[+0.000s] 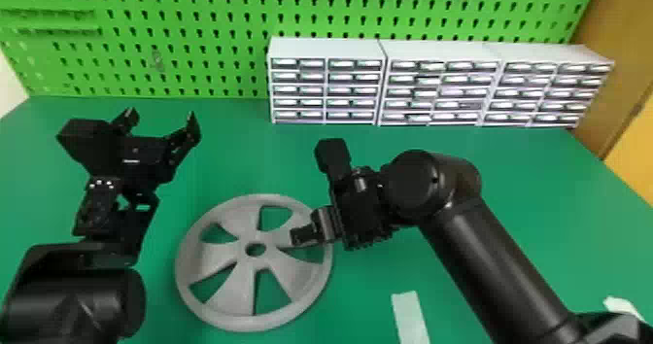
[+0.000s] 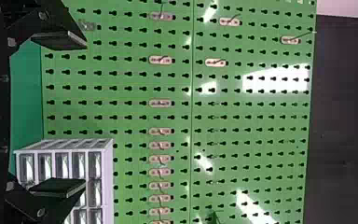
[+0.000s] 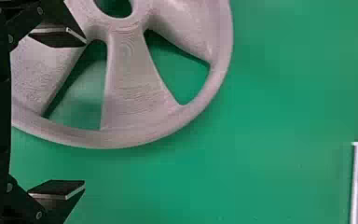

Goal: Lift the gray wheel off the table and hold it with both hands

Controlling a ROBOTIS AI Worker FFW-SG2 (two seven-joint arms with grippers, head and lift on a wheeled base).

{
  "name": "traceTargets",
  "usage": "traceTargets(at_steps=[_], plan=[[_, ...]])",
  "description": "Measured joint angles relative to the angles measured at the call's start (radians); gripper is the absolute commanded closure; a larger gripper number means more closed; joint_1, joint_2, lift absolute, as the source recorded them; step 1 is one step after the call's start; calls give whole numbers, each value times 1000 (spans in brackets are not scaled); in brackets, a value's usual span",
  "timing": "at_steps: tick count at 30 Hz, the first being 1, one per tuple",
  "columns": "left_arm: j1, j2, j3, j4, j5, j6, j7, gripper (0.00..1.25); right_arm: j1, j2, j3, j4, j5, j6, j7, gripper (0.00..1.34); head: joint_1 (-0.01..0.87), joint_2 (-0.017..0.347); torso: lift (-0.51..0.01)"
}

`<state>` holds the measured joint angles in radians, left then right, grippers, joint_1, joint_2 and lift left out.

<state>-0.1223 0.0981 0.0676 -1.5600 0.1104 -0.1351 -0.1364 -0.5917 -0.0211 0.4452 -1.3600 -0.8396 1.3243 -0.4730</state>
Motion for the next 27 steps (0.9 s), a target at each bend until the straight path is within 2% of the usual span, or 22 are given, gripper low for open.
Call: traceTargets(at_steps=[27], plan=[[-1,15,-17,0,13,-6,17,231,-12,-7,13,37,17,6,0,216,711,15,-98]])
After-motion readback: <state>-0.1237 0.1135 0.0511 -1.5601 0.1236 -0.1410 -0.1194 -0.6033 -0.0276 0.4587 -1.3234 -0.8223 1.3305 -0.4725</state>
